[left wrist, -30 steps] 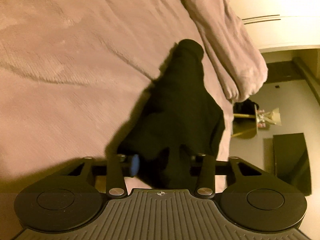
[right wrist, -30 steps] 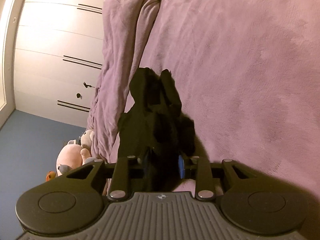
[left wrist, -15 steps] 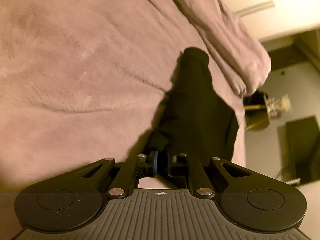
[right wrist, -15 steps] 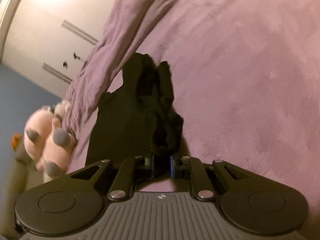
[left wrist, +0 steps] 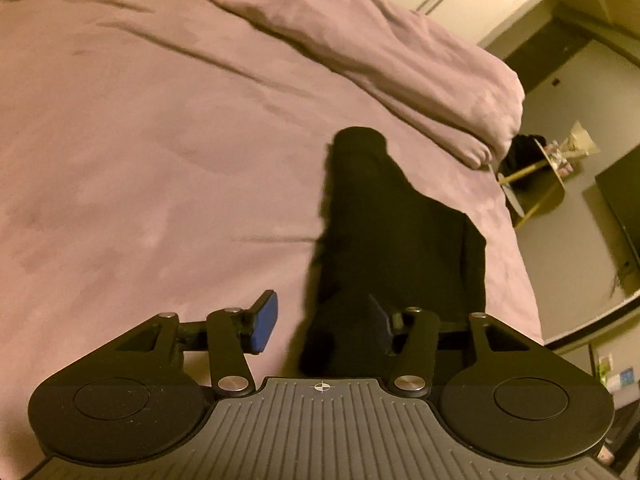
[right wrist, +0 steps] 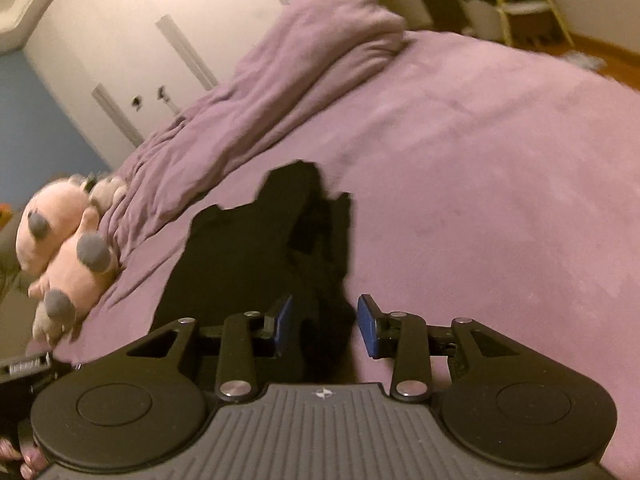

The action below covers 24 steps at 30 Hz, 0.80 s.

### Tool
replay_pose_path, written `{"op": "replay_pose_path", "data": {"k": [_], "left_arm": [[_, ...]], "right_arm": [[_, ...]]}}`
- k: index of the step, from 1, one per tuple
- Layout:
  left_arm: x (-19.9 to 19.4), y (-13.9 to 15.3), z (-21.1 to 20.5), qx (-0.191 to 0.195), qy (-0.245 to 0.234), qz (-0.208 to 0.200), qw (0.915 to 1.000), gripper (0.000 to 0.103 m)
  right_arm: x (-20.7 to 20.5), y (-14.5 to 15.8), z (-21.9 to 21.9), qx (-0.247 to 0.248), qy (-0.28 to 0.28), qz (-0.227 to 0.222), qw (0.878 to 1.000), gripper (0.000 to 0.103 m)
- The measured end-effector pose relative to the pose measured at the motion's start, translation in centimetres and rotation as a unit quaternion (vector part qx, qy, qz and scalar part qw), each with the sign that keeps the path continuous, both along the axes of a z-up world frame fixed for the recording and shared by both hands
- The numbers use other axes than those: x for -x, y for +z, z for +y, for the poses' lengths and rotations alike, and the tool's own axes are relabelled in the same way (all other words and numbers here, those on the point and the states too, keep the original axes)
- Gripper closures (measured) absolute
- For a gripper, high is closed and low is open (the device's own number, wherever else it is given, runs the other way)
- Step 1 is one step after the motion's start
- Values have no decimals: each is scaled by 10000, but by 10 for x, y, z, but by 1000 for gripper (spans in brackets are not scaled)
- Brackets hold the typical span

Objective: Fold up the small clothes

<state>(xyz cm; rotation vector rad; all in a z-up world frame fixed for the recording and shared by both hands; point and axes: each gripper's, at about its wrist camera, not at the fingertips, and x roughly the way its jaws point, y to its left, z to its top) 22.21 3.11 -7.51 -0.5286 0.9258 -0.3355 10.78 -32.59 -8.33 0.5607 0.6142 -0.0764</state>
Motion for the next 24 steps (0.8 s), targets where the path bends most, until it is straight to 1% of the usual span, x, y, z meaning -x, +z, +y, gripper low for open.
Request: {"op": "replay_pose_path", "data": {"k": [3, 5, 7, 8, 9, 10, 11, 12, 13, 14, 15, 17, 22, 24], "left_arm": [[-19, 1, -23, -135, -181, -222, 9995, 46], [-30, -2, -35, -217, -151, -323, 9991, 46], [-41, -11, -46, -445, -113, -348, 9983, 46], [-47, -17, -51, -573, -67, -304, 9979, 46], [-51, -23, -53, -601, -34, -259, 9978, 45], [-54, -29, -54, -584, -4, -216, 9981, 40], [-56, -34, -54, -559, 39, -215, 9982, 37], [-57, -37, -55, -572, 48, -273, 9980, 35], [-58, -38, -57, -636, -4, -358, 9973, 32], [-57, -39, -60, -751, -84, -465, 9961, 30], [-56, -40, -62, -859, -165, -558, 9946, 29], [-55, -41, -66, -1002, -275, -699, 9921, 26], [-54, -40, -66, -987, -368, -713, 9919, 25], [-52, -36, -65, -997, -370, -654, 9922, 25]], "right_arm": [[-29, 10, 30, 684, 457, -118, 9965, 68], [-49, 12, 47, 1035, 764, -191, 9915, 71], [-68, 9, 59, 1468, 894, -176, 9850, 71], [-75, 7, 63, 1625, 917, -142, 9823, 73], [-82, 3, 63, 1767, 916, -97, 9800, 74], [-89, -3, 63, 1889, 916, -37, 9777, 80], [-93, -8, 61, 2022, 891, 31, 9753, 85], [-97, -13, 58, 2119, 870, 88, 9734, 88], [-97, -19, 53, 2183, 835, 104, 9723, 100], [-96, -24, 48, 2224, 785, 90, 9718, 101], [-94, -28, 42, 2160, 784, -12, 9732, 101], [-92, -34, 37, 2166, 732, -131, 9734, 103], [-94, -40, 47, 2468, 651, -189, 9667, 103], [-95, -39, 47, 2453, 671, -195, 9669, 103]]}}
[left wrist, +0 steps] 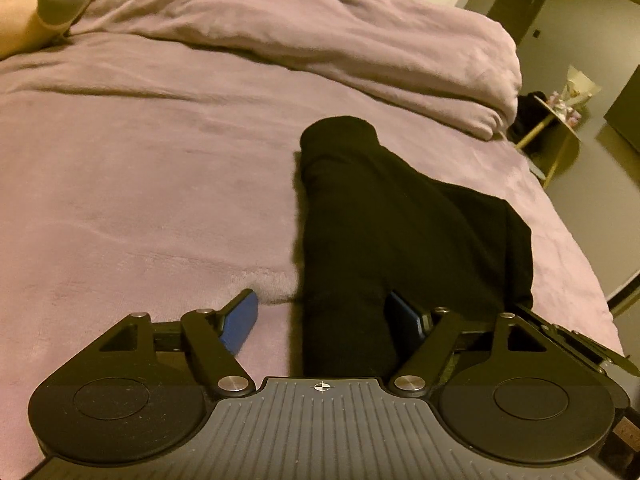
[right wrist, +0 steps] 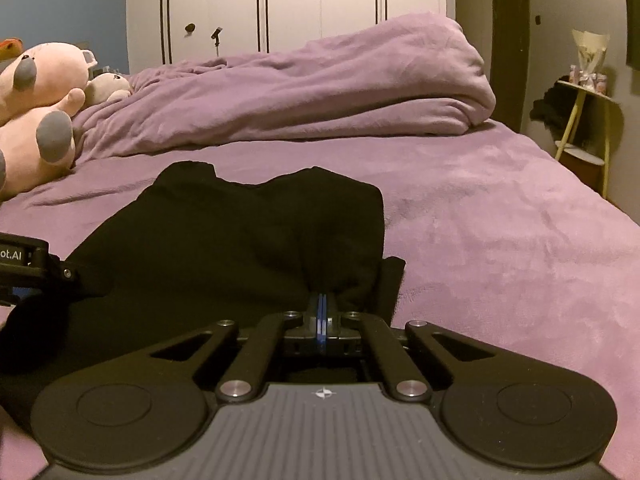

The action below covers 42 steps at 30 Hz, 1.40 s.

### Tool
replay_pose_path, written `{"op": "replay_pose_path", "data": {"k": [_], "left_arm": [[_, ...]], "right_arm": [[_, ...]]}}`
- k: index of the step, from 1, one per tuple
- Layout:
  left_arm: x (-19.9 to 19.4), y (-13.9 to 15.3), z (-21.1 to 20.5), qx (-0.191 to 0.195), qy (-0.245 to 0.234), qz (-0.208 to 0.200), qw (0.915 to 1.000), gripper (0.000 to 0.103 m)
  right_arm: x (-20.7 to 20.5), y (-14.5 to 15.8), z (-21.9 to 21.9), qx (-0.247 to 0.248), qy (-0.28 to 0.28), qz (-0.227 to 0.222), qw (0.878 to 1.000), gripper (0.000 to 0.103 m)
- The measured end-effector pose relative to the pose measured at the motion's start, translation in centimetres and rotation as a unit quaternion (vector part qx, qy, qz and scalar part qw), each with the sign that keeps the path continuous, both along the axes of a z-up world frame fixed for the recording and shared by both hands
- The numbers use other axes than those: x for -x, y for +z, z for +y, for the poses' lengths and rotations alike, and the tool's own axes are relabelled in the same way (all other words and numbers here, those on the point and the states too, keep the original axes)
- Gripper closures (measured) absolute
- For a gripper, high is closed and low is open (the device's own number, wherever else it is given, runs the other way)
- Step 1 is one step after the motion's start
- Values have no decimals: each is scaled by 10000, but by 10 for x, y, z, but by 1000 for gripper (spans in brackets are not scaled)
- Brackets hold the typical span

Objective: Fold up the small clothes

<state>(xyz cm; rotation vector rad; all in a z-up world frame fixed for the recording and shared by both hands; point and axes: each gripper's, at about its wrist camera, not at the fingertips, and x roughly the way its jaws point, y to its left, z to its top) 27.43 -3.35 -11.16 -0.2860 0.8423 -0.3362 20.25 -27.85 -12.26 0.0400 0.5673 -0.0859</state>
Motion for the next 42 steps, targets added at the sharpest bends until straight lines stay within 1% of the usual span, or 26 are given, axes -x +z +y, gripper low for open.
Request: {"op": "replay_pose_path", "data": {"k": [4, 5, 6, 7, 8, 9, 12, 15, 17, 18, 19, 20, 23, 27, 28, 30, 31, 33, 34, 35, 36, 37, 38, 39, 40, 42], "left_arm": [[8, 7, 3, -73, 90, 111, 9999, 24], [11, 8, 4, -78, 114, 129, 9998, 24], [14, 9, 5, -99, 127, 124, 9998, 24], [17, 10, 5, -145, 108, 120, 9998, 24], [20, 11, 4, -201, 89, 115, 9997, 24], [23, 12, 4, -246, 69, 120, 9996, 24], [30, 13, 2, -336, 33, 212, 9992, 23], [37, 14, 2, -374, 49, 324, 9988, 23], [42, 14, 1, -473, 55, 374, 9982, 23], [45, 15, 1, -517, 47, 390, 9979, 23], [47, 15, 0, -565, 29, 415, 9975, 23], [49, 15, -2, -622, 9, 439, 9971, 23], [53, 14, -4, -687, -52, 472, 9965, 23], [56, 14, -4, -757, -131, 504, 9958, 23], [55, 16, -2, -726, -166, 530, 9958, 24], [54, 20, 8, -467, -235, 543, 9972, 24], [52, 22, 15, -251, -258, 543, 9979, 24], [43, 23, 31, 338, -283, 557, 9975, 24], [37, 22, 38, 581, -247, 600, 9962, 24], [31, 20, 42, 756, -180, 662, 9948, 25], [23, 16, 46, 923, -121, 754, 9928, 25], [15, 12, 47, 1055, -106, 859, 9906, 26], [8, 7, 47, 1134, -95, 982, 9886, 29], [0, 1, 45, 1187, -82, 1099, 9868, 31], [-5, -3, 43, 1248, -109, 1146, 9855, 31], [-14, -8, 37, 1370, -203, 1181, 9833, 33]], "right_arm": [[5, 11, -3, -251, -28, 143, 9996, 103], [10, 15, -2, -301, -39, 172, 9994, 100], [17, 20, 1, -339, -28, 187, 9992, 98], [26, 23, 4, -317, -20, 167, 9994, 93], [35, 25, 7, -282, 14, 119, 9995, 86], [44, 26, 9, -259, 49, 96, 9996, 83], [70, 21, 15, -152, 204, 179, 9995, 82], [91, 20, 21, 87, 264, 293, 9992, 82], [100, 23, 20, 61, 162, 366, 9992, 72], [102, 24, 16, -35, 83, 438, 9990, 70], [103, 24, 13, -110, 16, 487, 9988, 64], [105, 23, 10, -182, -44, 537, 9984, 62], [106, 22, 3, -383, -136, 666, 9970, 62], [100, 20, 4, -398, -145, 805, 9959, 62], [98, 20, 4, -393, -124, 876, 9953, 60], [96, 23, 3, -402, -52, 940, 9947, 60], [95, 25, -1, -546, -6, 939, 9941, 59], [93, 27, -19, -1162, 12, 887, 9893, 51], [91, 27, -31, -1543, -28, 841, 9844, 43], [86, 25, -43, -1959, -98, 809, 9772, 38], [80, 22, -55, -2338, -175, 807, 9688, 38], [72, 18, -68, -2753, -220, 812, 9577, 36], [65, 14, -76, -3037, -223, 821, 9490, 34], [57, 9, -83, -3285, -221, 853, 9404, 34], [48, 4, -89, -3447, -235, 867, 9344, 34], [32, -2, -93, -3560, -186, 899, 9300, 34]]}}
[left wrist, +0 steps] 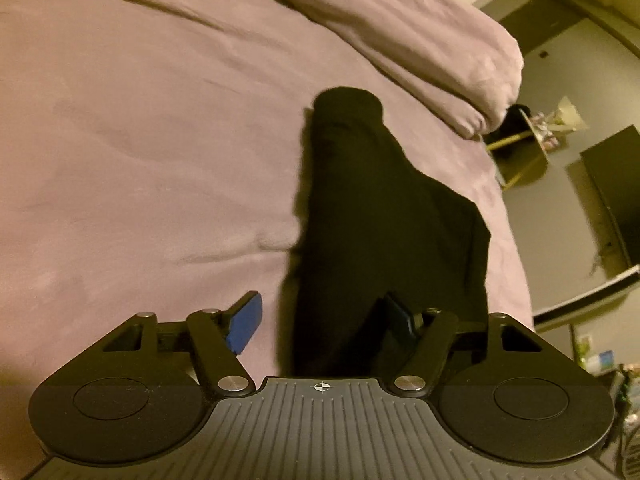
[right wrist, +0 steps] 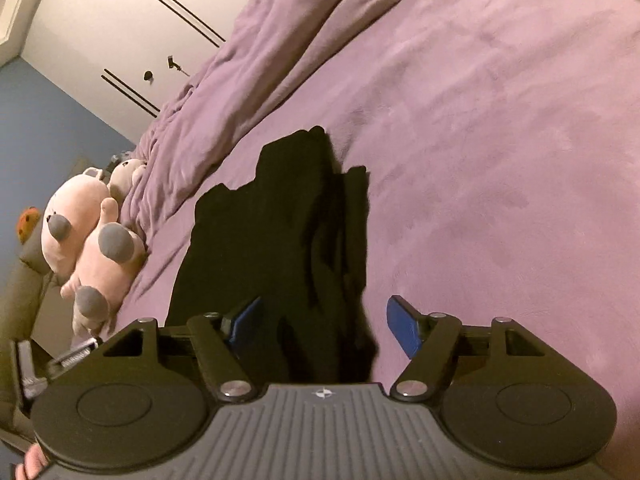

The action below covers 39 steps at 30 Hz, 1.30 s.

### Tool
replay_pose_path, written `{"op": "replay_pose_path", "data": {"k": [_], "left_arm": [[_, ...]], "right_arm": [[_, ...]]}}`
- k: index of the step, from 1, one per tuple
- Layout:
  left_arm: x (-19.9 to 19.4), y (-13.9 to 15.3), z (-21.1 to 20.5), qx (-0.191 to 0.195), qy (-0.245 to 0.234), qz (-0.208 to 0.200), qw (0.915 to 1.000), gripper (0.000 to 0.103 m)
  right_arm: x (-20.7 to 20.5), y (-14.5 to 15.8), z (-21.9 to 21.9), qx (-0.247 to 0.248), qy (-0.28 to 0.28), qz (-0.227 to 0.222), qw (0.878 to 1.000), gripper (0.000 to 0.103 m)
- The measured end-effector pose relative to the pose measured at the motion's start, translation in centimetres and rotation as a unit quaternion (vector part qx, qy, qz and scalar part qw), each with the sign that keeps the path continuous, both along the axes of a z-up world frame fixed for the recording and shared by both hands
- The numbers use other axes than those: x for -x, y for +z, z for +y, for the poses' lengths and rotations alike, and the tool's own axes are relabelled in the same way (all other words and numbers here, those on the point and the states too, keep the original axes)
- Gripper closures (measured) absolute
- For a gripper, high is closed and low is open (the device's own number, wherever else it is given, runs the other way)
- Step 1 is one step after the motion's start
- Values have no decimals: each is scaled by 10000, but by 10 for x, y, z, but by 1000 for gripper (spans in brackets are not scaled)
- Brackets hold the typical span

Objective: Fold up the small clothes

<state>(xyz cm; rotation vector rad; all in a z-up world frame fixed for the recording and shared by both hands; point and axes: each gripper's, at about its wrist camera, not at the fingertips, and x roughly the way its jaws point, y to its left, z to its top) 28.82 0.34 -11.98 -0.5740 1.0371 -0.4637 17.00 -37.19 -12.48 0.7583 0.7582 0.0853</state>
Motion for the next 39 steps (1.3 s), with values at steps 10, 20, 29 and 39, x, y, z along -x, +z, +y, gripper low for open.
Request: {"op": "replay_pose_path", "data": {"k": [10, 20, 29, 39], "left_arm": [[-19, -7, -10, 418, 6, 175, 9990, 71], [35, 41, 60, -4, 77, -355, 9993, 73], [90, 28, 95, -413, 286, -273, 9984, 55], [116, 10, 98, 15, 306, 120, 9995, 69]], "right_arm": [[-42, -14, 10, -142, 167, 96, 9997, 70], [-40, -4, 63, -576, 689, 265, 9956, 77], [16, 9, 119, 177, 1090, 184, 9937, 49], [48, 14, 132, 663, 1110, 309, 9911, 43]]}}
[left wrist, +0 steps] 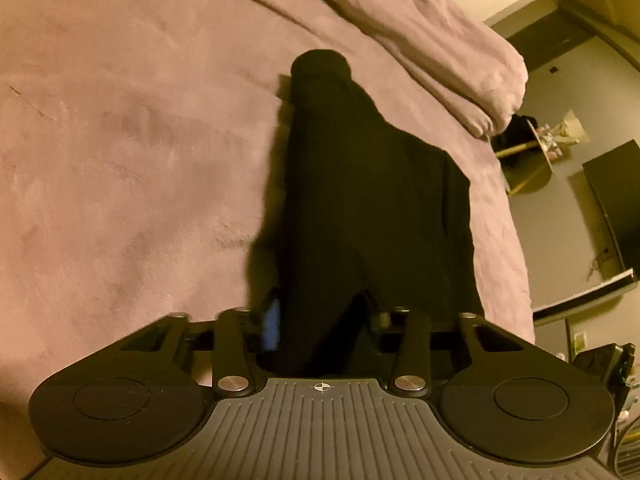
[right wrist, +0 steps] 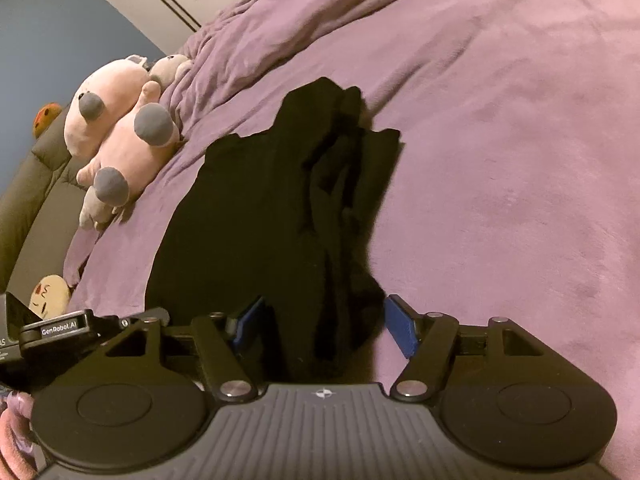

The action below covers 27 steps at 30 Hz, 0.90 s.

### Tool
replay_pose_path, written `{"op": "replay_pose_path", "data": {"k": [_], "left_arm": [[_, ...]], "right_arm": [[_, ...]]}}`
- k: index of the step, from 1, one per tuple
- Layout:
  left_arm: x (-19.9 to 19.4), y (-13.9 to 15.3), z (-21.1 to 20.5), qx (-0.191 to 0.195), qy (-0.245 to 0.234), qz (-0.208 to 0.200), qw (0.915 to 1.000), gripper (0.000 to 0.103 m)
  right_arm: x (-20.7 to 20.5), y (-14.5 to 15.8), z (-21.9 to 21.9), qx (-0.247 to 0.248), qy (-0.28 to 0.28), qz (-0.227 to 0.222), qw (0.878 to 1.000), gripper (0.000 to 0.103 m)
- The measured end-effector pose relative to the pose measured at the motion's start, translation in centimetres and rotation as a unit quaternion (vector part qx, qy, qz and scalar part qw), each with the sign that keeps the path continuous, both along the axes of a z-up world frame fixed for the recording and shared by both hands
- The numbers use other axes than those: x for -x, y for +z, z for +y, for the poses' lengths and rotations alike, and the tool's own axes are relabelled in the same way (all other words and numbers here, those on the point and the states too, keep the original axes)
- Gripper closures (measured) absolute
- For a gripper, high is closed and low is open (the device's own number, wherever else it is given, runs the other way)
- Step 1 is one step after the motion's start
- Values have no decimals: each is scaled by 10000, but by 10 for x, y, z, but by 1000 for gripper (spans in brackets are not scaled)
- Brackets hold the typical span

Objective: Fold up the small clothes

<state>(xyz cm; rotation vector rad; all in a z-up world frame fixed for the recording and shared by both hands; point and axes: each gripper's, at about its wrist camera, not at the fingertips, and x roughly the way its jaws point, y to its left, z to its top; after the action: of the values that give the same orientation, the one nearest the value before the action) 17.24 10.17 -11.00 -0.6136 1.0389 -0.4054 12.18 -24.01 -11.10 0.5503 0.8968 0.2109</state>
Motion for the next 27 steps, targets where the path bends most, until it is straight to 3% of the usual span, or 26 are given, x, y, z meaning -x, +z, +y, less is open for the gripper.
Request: {"op": "replay_pose_path", "data": {"k": [1, 2, 5, 8, 9, 10, 12, 13, 16, 17, 20, 27], "left_arm": [[1, 3, 0, 7, -6, -48, 10000, 74], [2, 8, 0, 13, -2, -98, 10000, 80], [7, 23, 1, -65, -63, -327, 9994, 82], [13, 31, 4, -150, -190, -474, 9986, 82], [15, 31, 5, -251, -210, -466, 9984, 82], [16, 30, 4, -397, -215, -438, 9980, 82], [18, 31, 4, -717, -215, -456, 9961, 81], [19, 33, 5, -826, -189, -499, 9952, 78], [14, 43, 3, -974, -32, -694, 9928, 66], [11, 47, 1, -1002, 41, -774, 9919, 57], [-4, 53, -8, -1075, 253, -999, 9888, 43], [-46, 33, -40, -1299, 582, -815, 9864, 35]], "right_arm": [[-2, 2, 4, 42, 17, -3, 10000, 66], [-3, 3, 7, 22, 60, 19, 10000, 78], [2, 6, 2, -485, -80, -30, 9988, 83], [15, 4, -17, -1440, -257, -248, 9889, 83], [17, 2, -20, -1441, -316, -226, 9888, 84], [19, 0, -21, -1155, -342, -131, 9926, 83], [22, -1, -18, -376, -330, 70, 9987, 73], [23, 0, -18, -254, -325, 68, 9991, 68], [24, 18, -18, 115, -430, -213, 9988, 68], [23, 26, -17, 359, -469, -358, 9976, 68], [7, 48, -1, 1045, -477, -868, 9896, 68], [-73, 49, 62, 1997, 152, -1384, 9699, 71]]}}
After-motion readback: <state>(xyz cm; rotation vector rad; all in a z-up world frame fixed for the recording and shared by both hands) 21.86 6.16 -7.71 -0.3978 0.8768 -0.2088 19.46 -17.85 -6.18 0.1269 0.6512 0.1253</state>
